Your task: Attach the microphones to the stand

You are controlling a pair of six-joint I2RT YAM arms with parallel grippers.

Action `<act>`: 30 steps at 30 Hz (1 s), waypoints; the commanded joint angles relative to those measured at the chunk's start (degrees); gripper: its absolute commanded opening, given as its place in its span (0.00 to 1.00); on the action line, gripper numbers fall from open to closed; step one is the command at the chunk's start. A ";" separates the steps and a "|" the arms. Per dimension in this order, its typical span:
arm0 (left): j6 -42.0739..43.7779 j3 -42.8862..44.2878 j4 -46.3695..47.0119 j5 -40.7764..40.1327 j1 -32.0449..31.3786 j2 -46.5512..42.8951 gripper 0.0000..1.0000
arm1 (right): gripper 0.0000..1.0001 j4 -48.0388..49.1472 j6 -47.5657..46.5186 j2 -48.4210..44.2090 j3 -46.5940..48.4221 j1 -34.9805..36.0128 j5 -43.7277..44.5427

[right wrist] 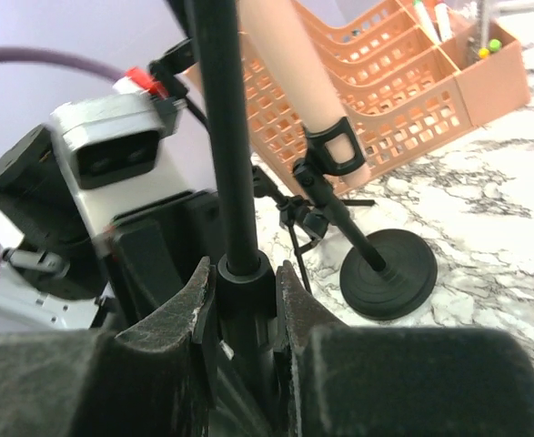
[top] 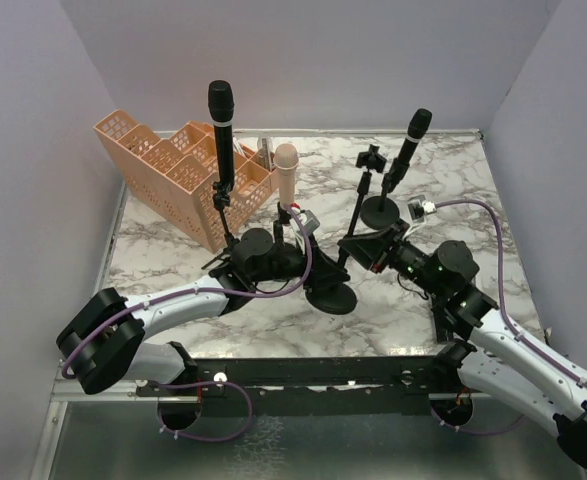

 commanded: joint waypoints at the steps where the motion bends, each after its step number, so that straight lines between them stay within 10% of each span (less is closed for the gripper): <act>1: 1.75 1.49 1.48 0.33 0.01 -0.31 0.01 | 0.07 -5.16 3.80 2.82 7.75 0.01 2.53; 10: 3.36 3.71 1.48 8.66 1.44 -2.11 0.00 | 0.67 1.63 2.72 0.44 4.53 0.02 -6.72; 23: 4.56 6.18 1.47 14.54 1.52 -3.94 0.00 | 0.73 -2.23 1.31 -0.65 5.18 0.00 -5.30; 30: 4.35 4.64 -0.19 0.33 1.53 -4.64 0.00 | 0.73 5.81 4.01 -1.98 2.64 -0.01 -14.72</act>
